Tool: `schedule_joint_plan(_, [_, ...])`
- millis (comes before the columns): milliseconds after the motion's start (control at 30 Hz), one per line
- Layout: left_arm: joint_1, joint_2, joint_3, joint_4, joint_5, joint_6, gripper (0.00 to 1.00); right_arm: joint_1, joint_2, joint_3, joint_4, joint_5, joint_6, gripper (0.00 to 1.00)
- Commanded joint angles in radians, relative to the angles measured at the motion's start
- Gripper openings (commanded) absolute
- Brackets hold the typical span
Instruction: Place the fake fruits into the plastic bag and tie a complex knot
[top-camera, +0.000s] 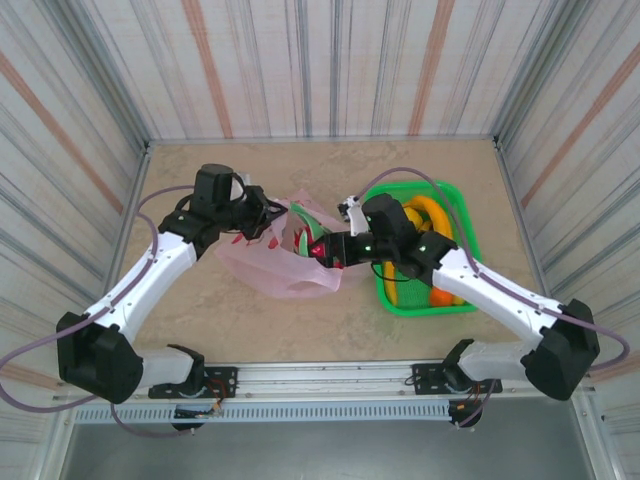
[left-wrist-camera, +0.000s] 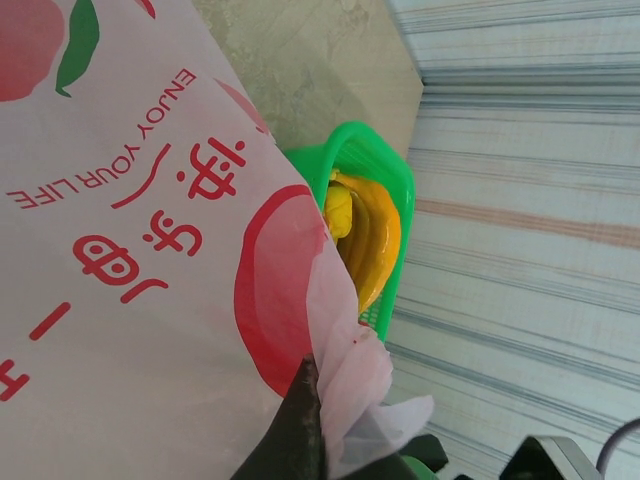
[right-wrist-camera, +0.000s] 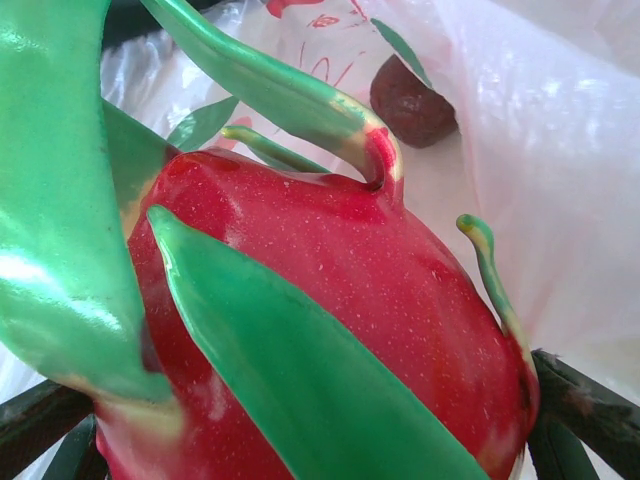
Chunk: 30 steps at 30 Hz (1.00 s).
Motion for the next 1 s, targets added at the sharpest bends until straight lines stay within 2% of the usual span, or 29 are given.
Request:
schedule_joint_plan(0, [-0.008, -0.027, 0.015, -0.017, 0.020, 0.023, 0.00, 0.019, 0.019, -0.022, 0.150, 0.003, 0.042, 0.72])
schedule_joint_plan(233, [-0.007, -0.033, 0.008, 0.001, 0.015, -0.006, 0.00, 0.024, 0.020, -0.178, 0.245, 0.026, 0.050, 0.72])
schedule_joint_plan(467, [-0.009, -0.044, 0.020, -0.012, 0.010, -0.001, 0.00, 0.020, 0.051, -0.207, 0.187, 0.063, 0.005, 0.72])
schedule_joint_plan(733, [-0.038, -0.054, 0.028, -0.019, 0.019, 0.001, 0.00, 0.009, 0.205, -0.043, 0.129, 0.069, -0.043, 0.72])
schedule_joint_plan(967, [-0.056, -0.056, 0.040, -0.021, 0.011, 0.000, 0.00, 0.003, 0.316, 0.055, 0.183, 0.056, -0.044, 0.74])
